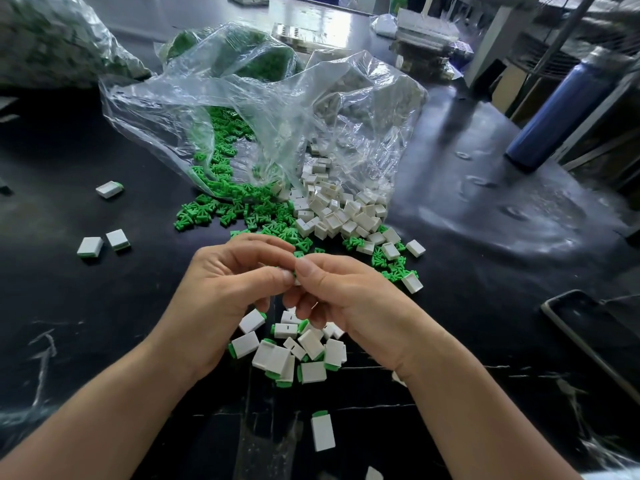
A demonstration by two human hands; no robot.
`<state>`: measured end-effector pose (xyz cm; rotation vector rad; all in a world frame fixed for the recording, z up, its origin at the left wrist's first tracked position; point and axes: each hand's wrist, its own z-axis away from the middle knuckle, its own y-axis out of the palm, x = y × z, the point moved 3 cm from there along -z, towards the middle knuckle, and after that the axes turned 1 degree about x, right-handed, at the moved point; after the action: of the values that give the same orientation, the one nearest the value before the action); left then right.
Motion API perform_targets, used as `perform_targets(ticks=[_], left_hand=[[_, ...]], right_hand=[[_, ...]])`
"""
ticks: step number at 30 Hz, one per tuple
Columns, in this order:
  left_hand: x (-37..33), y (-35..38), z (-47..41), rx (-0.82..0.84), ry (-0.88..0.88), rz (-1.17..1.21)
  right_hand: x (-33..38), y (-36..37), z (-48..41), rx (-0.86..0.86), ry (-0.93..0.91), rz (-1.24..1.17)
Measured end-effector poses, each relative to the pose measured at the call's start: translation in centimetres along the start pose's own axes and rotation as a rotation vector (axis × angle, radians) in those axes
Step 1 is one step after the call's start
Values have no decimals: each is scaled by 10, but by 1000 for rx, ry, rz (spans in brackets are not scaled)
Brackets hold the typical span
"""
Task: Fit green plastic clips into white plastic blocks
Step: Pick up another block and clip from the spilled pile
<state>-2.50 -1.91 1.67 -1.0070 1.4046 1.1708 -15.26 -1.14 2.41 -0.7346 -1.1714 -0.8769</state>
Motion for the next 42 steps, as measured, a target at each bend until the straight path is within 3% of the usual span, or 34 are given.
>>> perform_targets(ticks=[10,42], left_hand=[[4,-1,-1,116,-50,39],[5,6,1,40,-105,147]], right_hand=[[2,-3,1,1,-1,78],[5,10,1,4,-64,-76]])
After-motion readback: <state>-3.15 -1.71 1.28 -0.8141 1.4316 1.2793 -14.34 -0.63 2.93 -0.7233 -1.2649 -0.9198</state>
